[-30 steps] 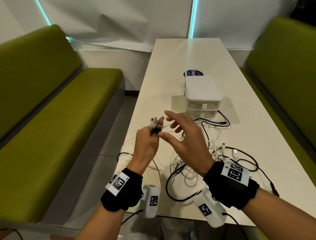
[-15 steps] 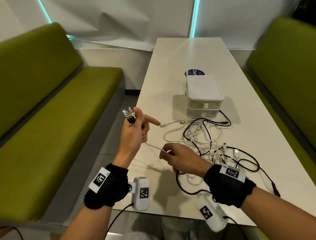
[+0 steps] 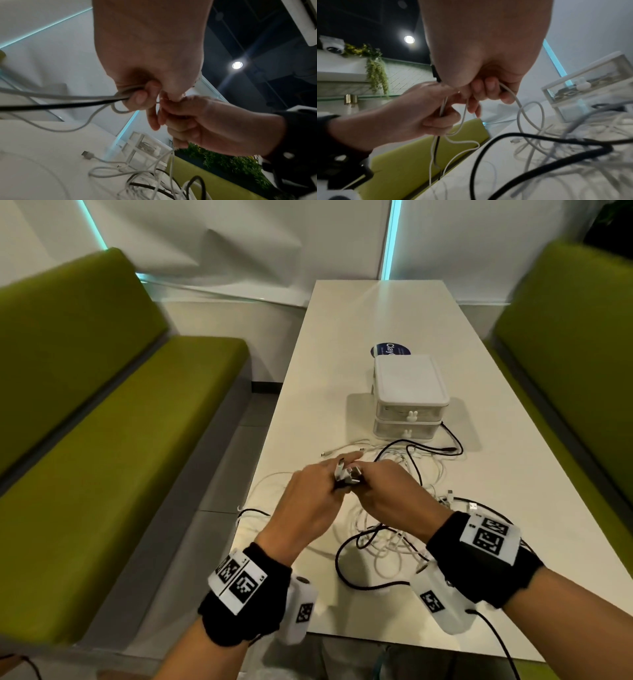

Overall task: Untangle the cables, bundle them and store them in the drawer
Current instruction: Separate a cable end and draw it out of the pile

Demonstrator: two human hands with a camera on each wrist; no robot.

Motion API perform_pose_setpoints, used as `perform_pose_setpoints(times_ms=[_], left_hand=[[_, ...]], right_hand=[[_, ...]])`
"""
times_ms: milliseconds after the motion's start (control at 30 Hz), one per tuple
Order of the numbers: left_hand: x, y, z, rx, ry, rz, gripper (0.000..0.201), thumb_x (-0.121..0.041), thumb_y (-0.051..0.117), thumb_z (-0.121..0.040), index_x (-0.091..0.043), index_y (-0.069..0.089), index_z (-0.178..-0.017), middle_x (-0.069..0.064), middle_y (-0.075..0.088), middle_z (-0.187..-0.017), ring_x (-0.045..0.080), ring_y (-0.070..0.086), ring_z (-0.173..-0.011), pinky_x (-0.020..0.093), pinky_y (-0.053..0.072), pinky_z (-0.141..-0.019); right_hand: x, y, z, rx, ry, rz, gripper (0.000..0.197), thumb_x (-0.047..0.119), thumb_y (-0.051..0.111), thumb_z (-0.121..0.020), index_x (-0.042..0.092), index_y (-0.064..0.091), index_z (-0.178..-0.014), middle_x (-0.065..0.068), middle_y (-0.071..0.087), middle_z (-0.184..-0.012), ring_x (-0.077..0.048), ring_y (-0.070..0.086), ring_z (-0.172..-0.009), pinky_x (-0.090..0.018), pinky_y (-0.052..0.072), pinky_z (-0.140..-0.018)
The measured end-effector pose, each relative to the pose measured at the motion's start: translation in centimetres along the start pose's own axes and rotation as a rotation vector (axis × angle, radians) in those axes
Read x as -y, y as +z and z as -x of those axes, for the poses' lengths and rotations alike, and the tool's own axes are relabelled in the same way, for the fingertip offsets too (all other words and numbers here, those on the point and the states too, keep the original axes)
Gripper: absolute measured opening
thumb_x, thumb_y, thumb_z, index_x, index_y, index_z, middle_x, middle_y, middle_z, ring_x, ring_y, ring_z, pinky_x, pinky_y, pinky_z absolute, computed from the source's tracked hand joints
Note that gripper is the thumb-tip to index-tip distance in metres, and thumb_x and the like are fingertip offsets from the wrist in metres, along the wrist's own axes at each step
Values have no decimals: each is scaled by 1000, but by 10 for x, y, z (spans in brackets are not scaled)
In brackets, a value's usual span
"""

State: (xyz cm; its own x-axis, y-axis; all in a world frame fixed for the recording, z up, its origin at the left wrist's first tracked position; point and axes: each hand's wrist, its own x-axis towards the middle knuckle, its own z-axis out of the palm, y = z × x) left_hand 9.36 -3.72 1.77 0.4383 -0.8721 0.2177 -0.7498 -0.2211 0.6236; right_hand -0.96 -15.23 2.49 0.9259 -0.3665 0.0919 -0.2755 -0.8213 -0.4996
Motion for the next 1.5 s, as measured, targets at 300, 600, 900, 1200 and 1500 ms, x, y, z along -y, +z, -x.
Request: perform_pose_setpoints(times_ms=[300, 600, 900, 1200, 1500], left_hand=[[-1, -18, -4, -84, -75, 80, 18, -15, 57, -90, -15, 75, -90, 2, 76, -90, 25, 68, -92, 36, 51, -77], [-23, -56, -8, -370, -138, 739, 34, -28, 48, -99, -16, 55, -68, -12, 49, -52, 4, 34, -45, 18, 28, -48], [47, -19, -8, -137, -297, -166, 18, -6, 46, -94, -10, 64, -92, 8, 68, -100, 33, 61, -94, 49, 47, -80], [43, -32, -10, -273, -332, -19, 29, 5, 40, -87, -12, 63, -89, 3, 64, -88, 25, 66, -64, 41, 52, -69], [-10, 4, -8, -20, -70, 14, 46, -4, 54, -90, -26, 57, -130, -3, 66, -124, 21, 61, -113, 40, 48, -95]], right_hand=[[-11, -3, 9, -20, -18, -16, 63, 67, 43, -87, 12, 43, -57, -3, 42, -48, -19, 42, -51, -33, 34, -53], [-32, -13, -4, -128, 58, -204, 52, 49, 45, -97, 10, 61, -67, 4, 55, -53, -10, 47, -49, -30, 39, -56], [-30, -14, 10, -67, 118, -265, 27, 25, 60, -93, 16, 55, -68, 4, 49, -57, -10, 43, -54, -29, 34, -56], [-33, -2, 11, -103, 106, -262, 27, 31, 59, -96, 22, 64, -70, 8, 59, -58, -3, 54, -55, -18, 39, -56], [-29, 13, 6, -236, 119, -154, 24, 34, 46, -100, 28, 53, -78, 19, 54, -59, 0, 53, -61, -14, 35, -56]])
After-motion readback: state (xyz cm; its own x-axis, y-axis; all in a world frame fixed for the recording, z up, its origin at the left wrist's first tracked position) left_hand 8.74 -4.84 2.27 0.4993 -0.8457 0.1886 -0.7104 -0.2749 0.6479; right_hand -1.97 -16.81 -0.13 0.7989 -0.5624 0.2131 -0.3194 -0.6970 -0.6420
